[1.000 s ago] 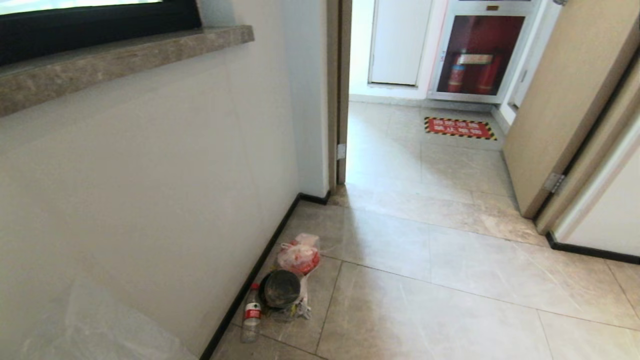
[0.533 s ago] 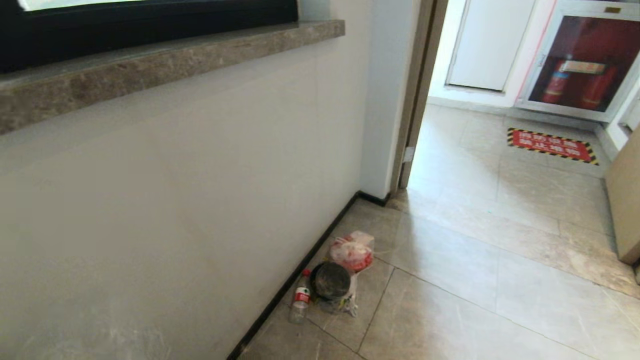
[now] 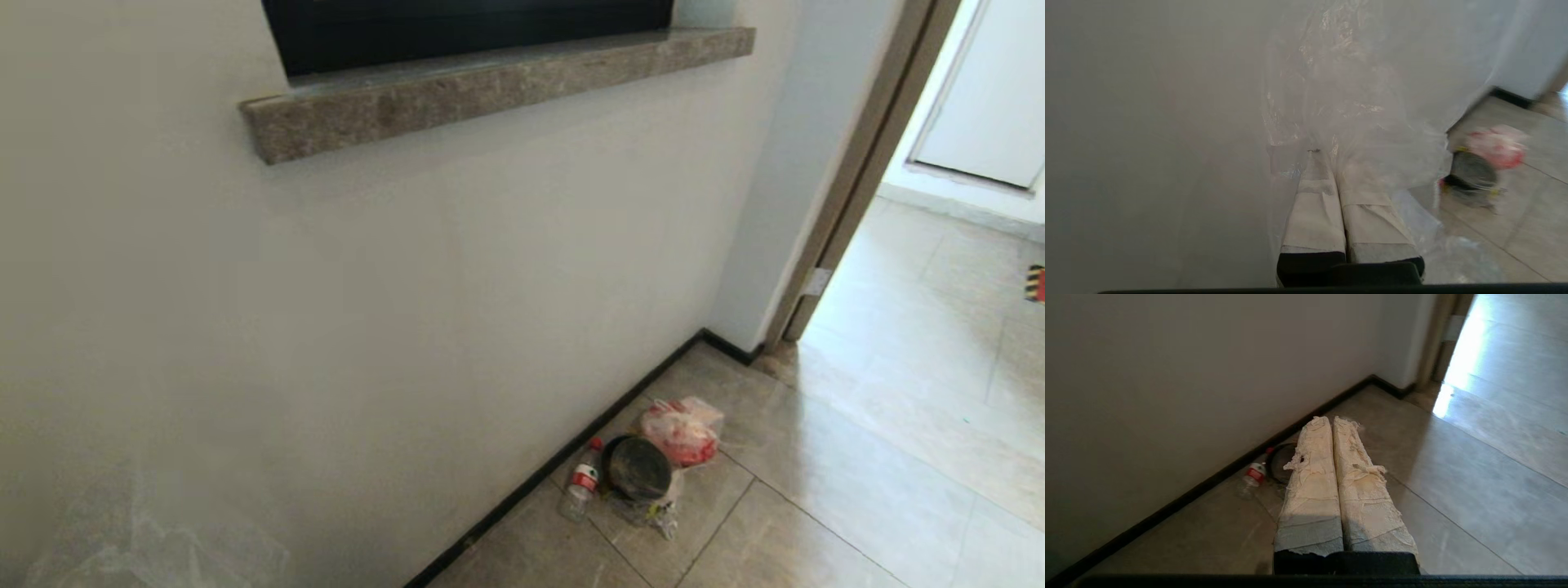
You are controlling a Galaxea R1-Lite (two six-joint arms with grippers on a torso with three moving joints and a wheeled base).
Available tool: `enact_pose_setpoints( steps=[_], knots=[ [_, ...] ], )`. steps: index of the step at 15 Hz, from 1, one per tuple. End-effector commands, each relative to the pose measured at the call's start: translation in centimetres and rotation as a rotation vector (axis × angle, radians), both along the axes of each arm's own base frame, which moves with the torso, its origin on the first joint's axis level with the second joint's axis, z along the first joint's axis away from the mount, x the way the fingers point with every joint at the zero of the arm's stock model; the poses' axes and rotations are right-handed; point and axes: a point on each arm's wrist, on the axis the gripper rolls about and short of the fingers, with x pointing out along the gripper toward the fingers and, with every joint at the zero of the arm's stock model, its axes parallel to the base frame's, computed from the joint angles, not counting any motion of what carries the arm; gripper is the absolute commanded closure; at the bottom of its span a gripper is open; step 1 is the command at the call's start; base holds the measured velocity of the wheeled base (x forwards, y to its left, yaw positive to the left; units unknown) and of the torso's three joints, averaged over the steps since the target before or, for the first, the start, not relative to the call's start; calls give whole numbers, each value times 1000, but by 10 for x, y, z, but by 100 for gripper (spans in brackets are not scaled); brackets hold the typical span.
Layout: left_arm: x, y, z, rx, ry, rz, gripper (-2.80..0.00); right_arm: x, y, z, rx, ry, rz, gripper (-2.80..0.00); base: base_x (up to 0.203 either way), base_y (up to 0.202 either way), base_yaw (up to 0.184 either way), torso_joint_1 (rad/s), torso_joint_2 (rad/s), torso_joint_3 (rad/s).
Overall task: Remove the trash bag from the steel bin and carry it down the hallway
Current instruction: Put the trash bag at the door
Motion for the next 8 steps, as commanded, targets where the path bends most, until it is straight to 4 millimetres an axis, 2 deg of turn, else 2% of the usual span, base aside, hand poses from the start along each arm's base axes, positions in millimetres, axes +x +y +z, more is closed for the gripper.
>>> enact_pose_setpoints(
  steps=[1, 8],
  knots=[
    [0, 0, 0, 0, 2, 0, 0, 0, 0, 0, 0, 1, -1, 0, 2, -9, 170, -2, 2, 7],
    [0, 0, 0, 0, 3, 0, 0, 0, 0, 0, 1, 2, -2, 0, 0, -11, 172, 5, 0, 3]
  ],
)
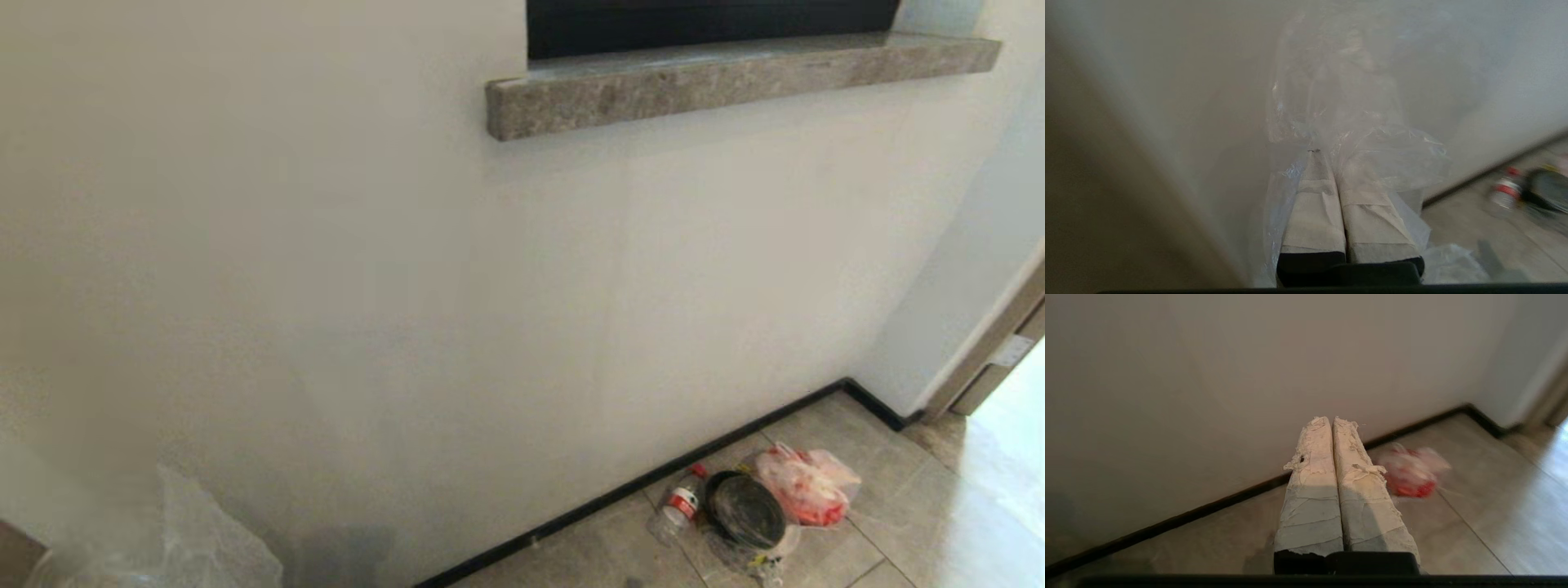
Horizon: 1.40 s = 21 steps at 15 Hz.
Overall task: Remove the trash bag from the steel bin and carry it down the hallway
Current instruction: Put the trash bag at the door
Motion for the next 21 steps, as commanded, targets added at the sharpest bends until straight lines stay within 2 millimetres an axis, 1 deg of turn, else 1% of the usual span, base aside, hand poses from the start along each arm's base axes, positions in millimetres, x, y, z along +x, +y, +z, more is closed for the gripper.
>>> enact_pose_setpoints(
  steps=[1, 6, 8, 21],
  knots=[
    [0, 0, 0, -1, 2, 0, 0, 0, 0, 0, 1, 1, -1, 0, -3, -11, 168, 2, 3, 2],
    [0, 0, 0, -1, 2, 0, 0, 0, 0, 0, 4, 0, 1, 0, -1, -16, 175, 5, 2, 4],
    [0, 0, 0, -1, 2, 0, 0, 0, 0, -1, 6, 2, 1, 0, 1, -6, 120, 2, 1, 0],
    [0, 0, 0, 0, 2, 0, 0, 0, 0, -1, 9, 3, -1, 0, 0, 0, 0, 0, 0, 0]
  ],
)
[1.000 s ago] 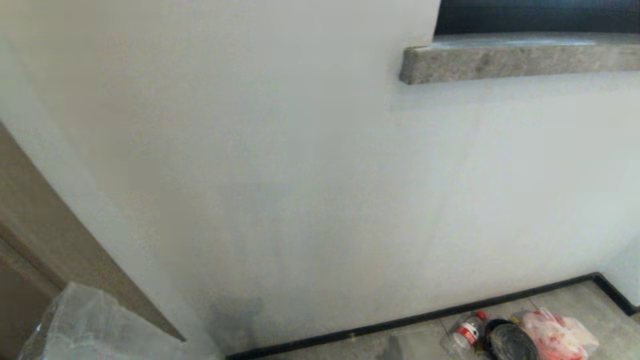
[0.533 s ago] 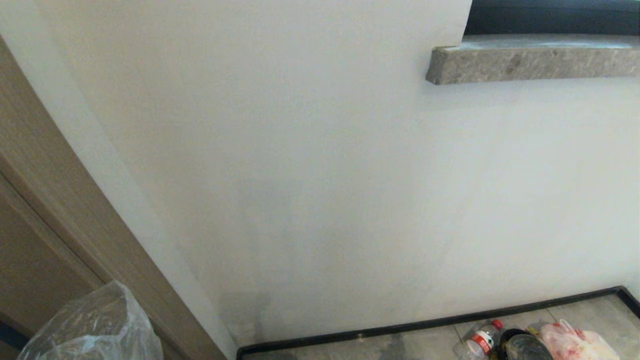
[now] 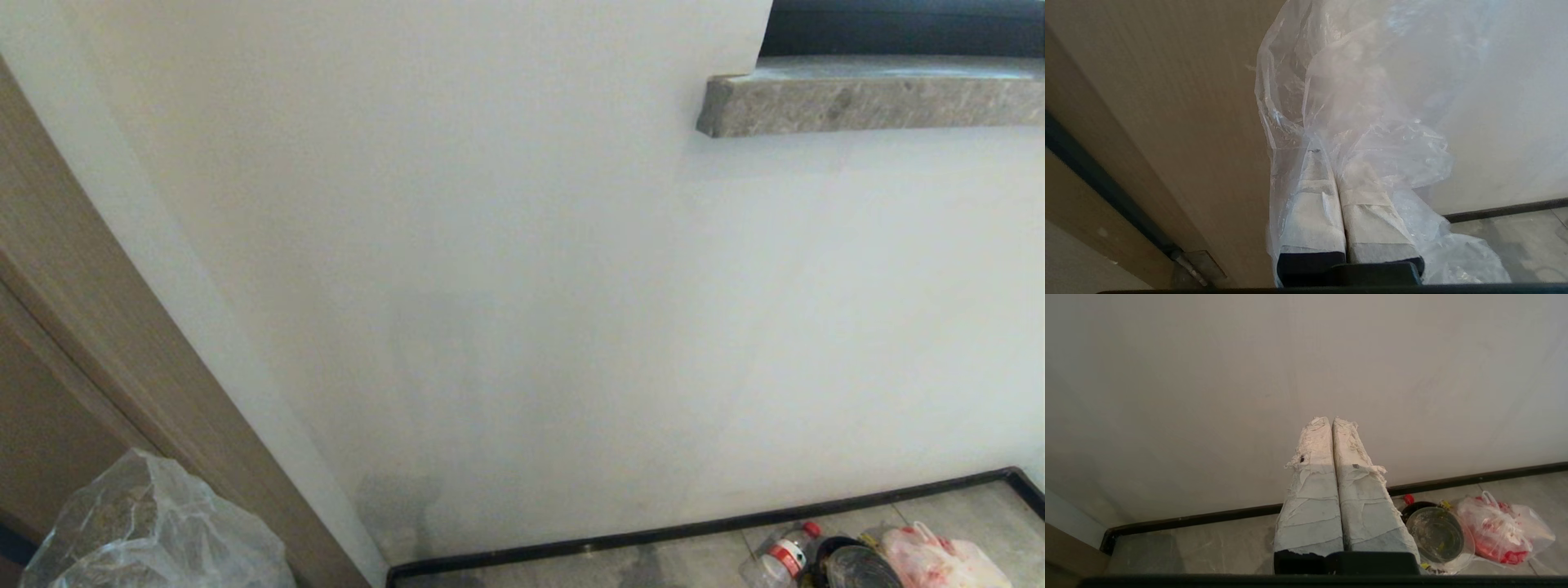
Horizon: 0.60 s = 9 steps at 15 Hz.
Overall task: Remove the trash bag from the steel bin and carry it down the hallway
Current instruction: Put the trash bag at the door
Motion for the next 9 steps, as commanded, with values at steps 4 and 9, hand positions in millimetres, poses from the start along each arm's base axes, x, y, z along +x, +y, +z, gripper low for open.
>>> enact_pose_setpoints(
  steps=[4, 9],
  knots=[
    [0, 0, 0, 2, 2, 0, 0, 0, 0, 0, -1, 0, 1, 0, 0, 0, 0, 0, 0, 0],
    [0, 0, 0, 3, 1, 0, 0, 0, 0, 0, 1, 0, -1, 0, 0, 0, 0, 0, 0, 0]
  ],
)
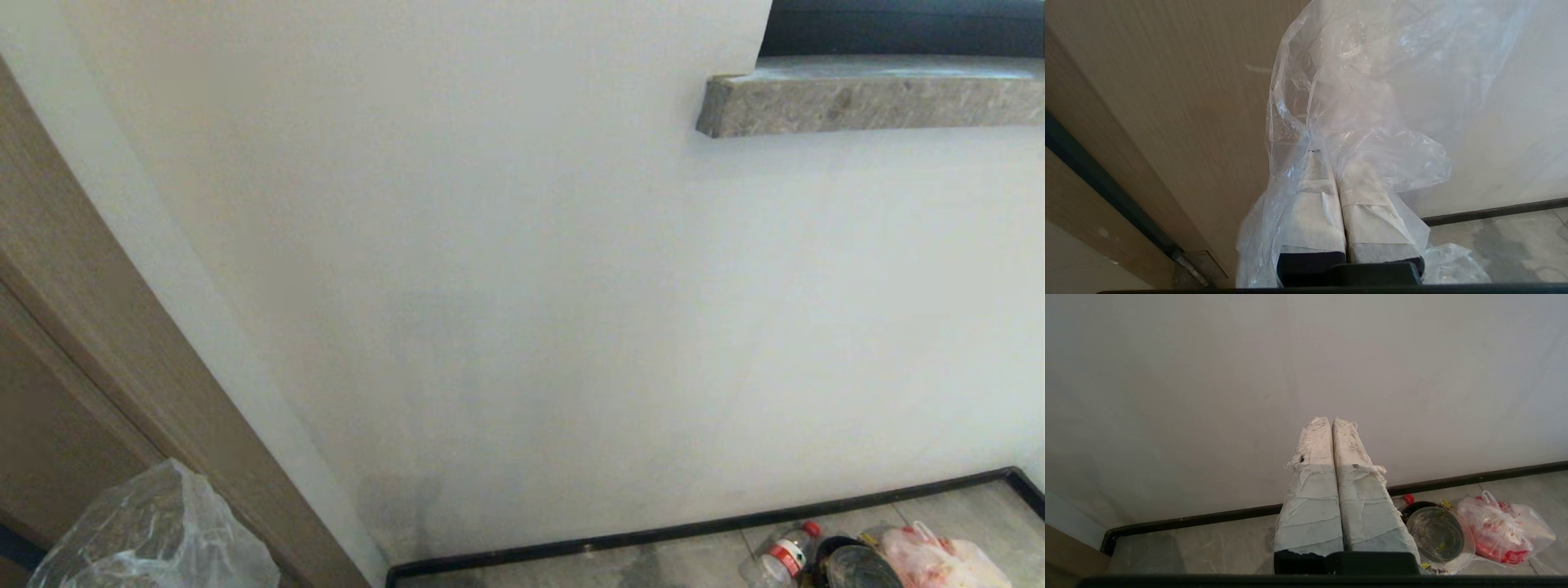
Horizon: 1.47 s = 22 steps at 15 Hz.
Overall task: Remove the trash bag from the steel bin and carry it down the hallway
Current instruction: Put the trash bag at the door
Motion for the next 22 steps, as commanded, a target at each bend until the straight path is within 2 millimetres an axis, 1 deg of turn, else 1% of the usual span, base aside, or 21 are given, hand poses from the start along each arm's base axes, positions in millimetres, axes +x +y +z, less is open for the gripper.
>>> enact_pose_setpoints(
  steps=[1, 5, 6, 13, 19, 22],
  knots=[
    [0, 0, 0, 2, 3, 0, 0, 0, 0, 0, -3, 1, 1, 0, 0, 0, 0, 0, 0, 0],
    [0, 0, 0, 4, 3, 0, 0, 0, 0, 0, 0, 1, 1, 0, 0, 0, 0, 0, 0, 0],
    [0, 0, 0, 5, 3, 0, 0, 0, 0, 0, 0, 1, 1, 0, 113, 0, -1, 4, -2, 8],
    [0, 0, 0, 0, 4, 0, 0, 0, 0, 0, -3, 1, 1, 0, 181, 0, 0, -1, 1, 1],
    [0, 0, 0, 0, 3, 0, 0, 0, 0, 0, 2, -1, 1, 0, -10, 0, -1, 2, 0, 0],
    [0, 0, -1, -1, 5, 0, 0, 0, 0, 0, 2, -3, 1, 0, -183, 0, 0, 1, 6, 1]
  ],
)
